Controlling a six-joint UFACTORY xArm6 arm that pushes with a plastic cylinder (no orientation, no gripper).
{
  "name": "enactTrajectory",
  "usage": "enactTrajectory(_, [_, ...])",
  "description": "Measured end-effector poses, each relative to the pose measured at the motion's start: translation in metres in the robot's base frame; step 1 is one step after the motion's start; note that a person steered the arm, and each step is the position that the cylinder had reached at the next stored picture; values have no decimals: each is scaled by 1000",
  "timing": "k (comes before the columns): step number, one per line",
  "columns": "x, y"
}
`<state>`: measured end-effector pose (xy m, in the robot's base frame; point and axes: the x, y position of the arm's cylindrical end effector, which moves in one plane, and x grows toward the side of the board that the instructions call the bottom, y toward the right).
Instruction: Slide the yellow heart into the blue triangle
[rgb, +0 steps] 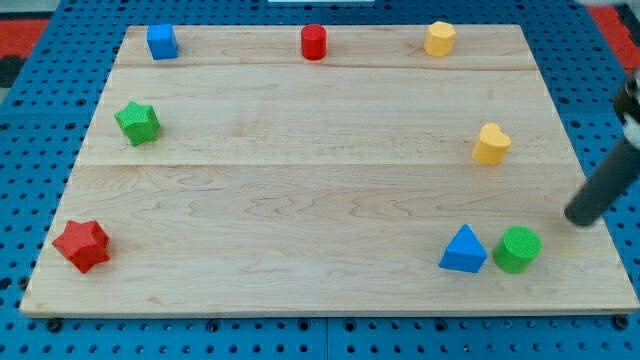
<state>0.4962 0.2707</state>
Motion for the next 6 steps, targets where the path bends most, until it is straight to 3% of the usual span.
enactTrajectory(1, [-70,-12])
enactTrajectory(2, [-90,-38])
enactTrajectory(3, [-70,-99])
enactTrajectory(4, [-82,-106])
enactTrajectory(5, [-67,-136])
enactTrajectory(6, [-19,-91])
